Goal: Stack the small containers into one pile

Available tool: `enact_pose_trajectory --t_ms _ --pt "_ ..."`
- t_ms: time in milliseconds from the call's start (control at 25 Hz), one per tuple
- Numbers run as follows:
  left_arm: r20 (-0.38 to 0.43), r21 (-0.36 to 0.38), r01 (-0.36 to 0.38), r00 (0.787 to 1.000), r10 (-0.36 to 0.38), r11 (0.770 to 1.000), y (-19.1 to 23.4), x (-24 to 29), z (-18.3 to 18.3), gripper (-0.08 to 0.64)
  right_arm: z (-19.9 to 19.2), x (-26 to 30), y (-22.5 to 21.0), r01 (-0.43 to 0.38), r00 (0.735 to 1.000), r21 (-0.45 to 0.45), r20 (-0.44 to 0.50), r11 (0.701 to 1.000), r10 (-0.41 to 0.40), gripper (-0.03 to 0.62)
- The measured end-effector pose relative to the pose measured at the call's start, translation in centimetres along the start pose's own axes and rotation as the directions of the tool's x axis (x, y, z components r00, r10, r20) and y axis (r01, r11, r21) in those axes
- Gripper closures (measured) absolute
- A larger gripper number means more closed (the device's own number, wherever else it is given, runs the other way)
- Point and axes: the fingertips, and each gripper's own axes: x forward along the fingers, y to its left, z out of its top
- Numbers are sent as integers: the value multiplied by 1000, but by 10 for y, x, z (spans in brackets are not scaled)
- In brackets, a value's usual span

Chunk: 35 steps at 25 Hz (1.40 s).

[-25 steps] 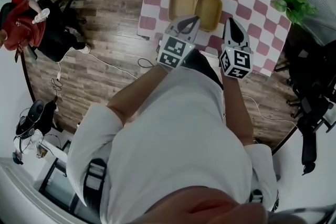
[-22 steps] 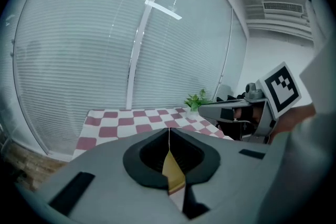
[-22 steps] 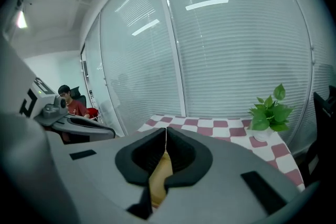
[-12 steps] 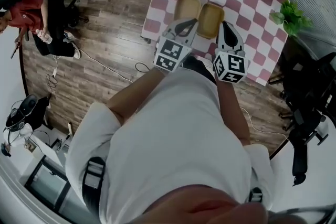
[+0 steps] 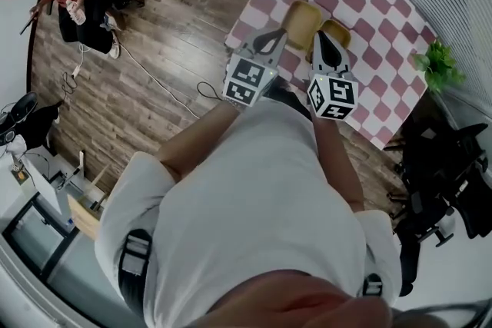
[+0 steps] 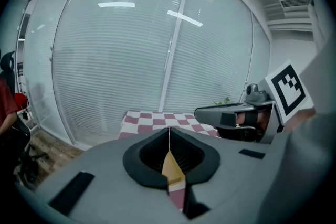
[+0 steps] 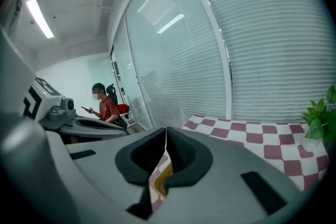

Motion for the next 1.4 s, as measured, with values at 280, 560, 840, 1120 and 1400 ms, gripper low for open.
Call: enact_pose_trajectory --t_ms 280,560,840,1120,1400 --pt "-16 -30 50 999 -50 998 3 9 -5 466 -4 9 4 -39 999 21 -25 999 40 488" --pt "-64 -33 52 996 -54 998 13 26 -15 454 -11 17 -2 -19 998 14 -58 1000 20 485" --pt "-193 -54 52 979 -61 997 34 68 -58 453 -38 37 -18 8 993 27 -118 1000 -5 485" --pt "-309 -115 31 949 -65 993 52 108 -119 446 -71 59 -31 42 984 53 -173 998 -32 485" --pt "-344 -144 2 937 -52 990 63 133 -164 446 -97 63 -41 90 976 80 -204 993 -72 486"
